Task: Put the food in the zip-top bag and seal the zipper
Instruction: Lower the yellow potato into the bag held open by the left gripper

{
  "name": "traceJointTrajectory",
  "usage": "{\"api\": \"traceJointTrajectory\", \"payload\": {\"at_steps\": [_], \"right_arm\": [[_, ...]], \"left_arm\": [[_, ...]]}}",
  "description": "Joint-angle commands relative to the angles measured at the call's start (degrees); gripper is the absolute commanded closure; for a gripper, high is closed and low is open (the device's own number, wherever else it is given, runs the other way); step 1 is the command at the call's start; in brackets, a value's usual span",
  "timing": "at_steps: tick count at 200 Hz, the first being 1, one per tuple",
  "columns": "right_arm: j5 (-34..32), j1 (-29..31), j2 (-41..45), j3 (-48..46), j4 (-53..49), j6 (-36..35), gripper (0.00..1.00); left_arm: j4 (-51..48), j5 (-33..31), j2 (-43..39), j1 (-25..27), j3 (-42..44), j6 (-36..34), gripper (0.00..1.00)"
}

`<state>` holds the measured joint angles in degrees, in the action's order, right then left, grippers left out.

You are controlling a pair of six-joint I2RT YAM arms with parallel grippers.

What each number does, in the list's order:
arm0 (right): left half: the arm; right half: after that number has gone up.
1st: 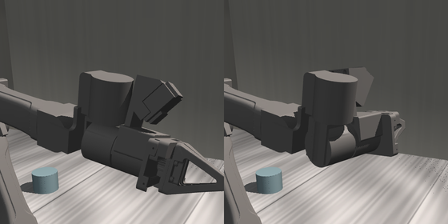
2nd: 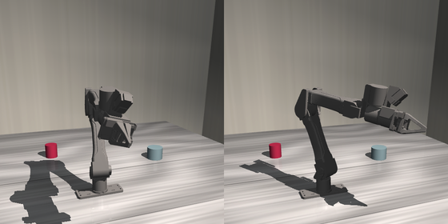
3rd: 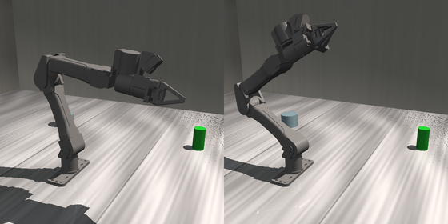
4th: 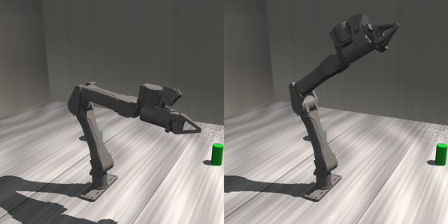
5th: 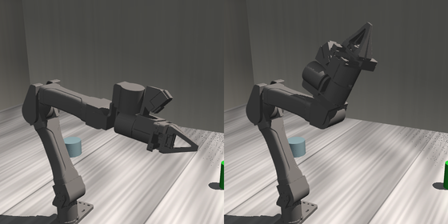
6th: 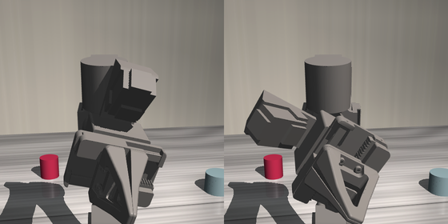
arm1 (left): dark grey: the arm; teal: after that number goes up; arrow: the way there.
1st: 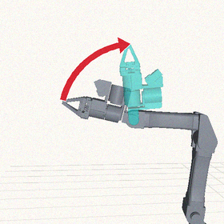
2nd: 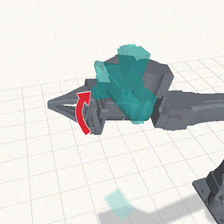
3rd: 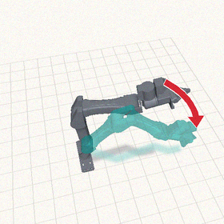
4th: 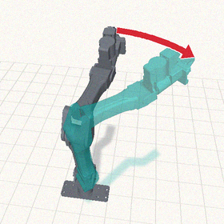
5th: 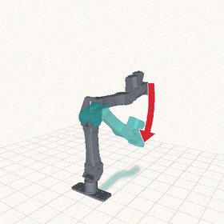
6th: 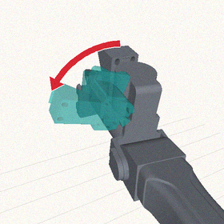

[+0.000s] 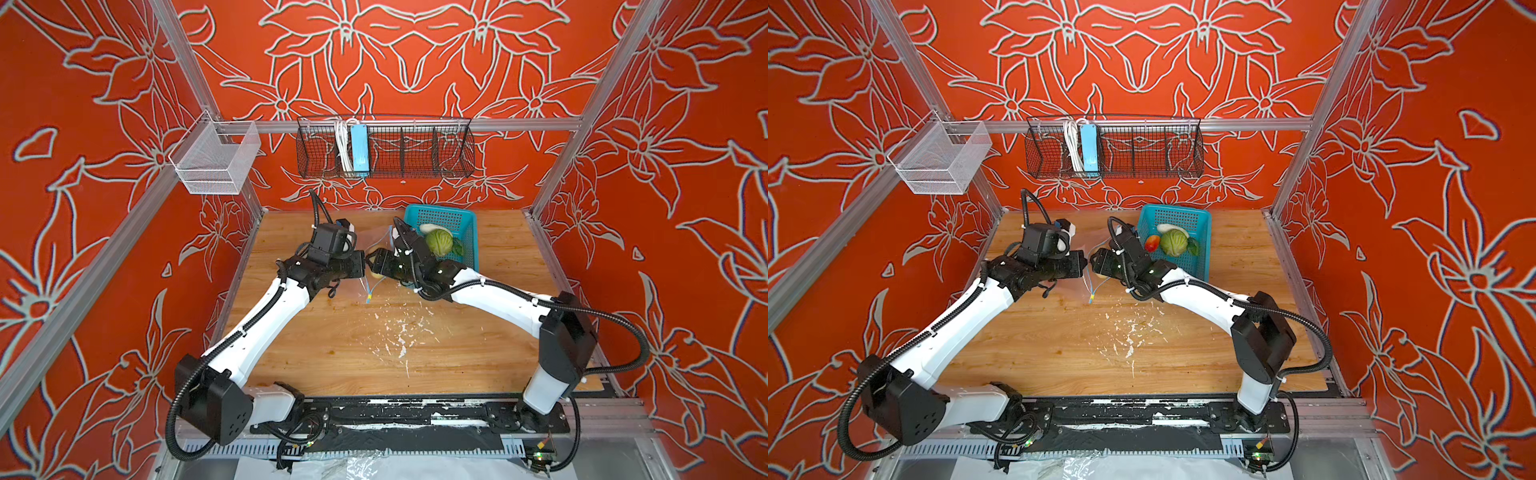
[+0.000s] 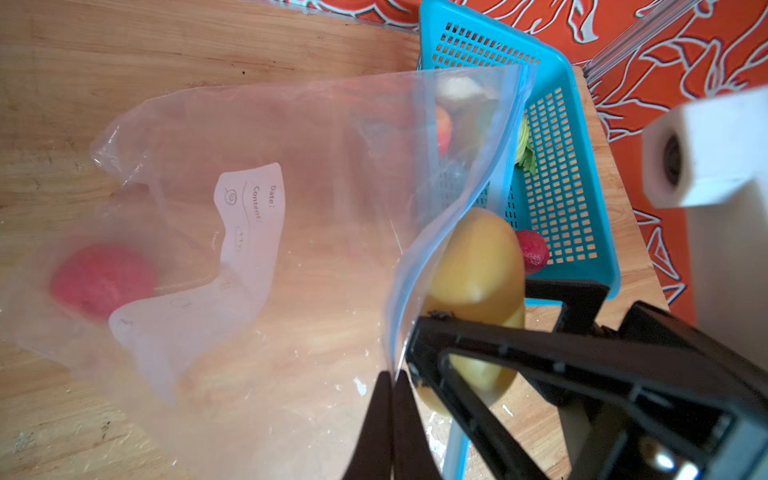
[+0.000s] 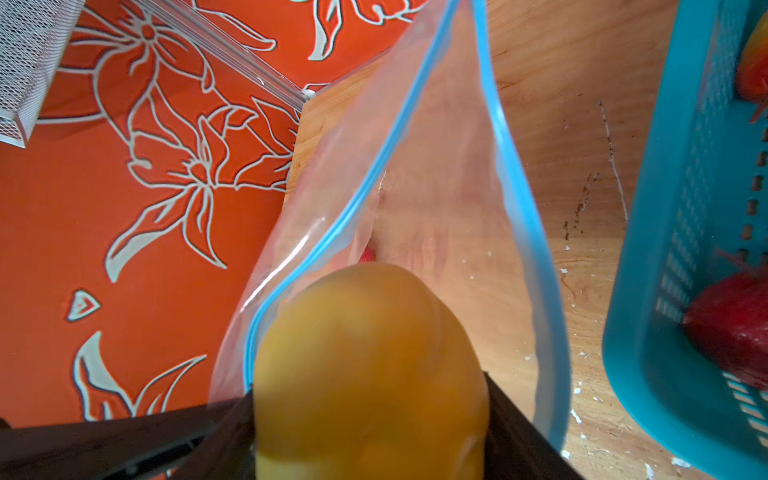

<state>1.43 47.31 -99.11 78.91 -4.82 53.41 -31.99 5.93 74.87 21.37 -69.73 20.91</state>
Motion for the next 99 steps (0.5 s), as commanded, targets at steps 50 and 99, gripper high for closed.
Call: {"api": "traceJointTrajectory", "payload": {"at_steps": [50, 99], "right_arm": [[-1.26, 0.59, -1.52, 1.41, 1.67, 2.12, 0.48], [-1.19, 0.63, -3.44, 2.85, 1.32, 2.84, 0.42]], "left_arm": [[0.68, 0.83, -1.82, -0.27, 0.21, 0.73, 1.0], [0.65, 0.75, -2.27, -0.31, 0.21, 0.85, 1.0]]}}
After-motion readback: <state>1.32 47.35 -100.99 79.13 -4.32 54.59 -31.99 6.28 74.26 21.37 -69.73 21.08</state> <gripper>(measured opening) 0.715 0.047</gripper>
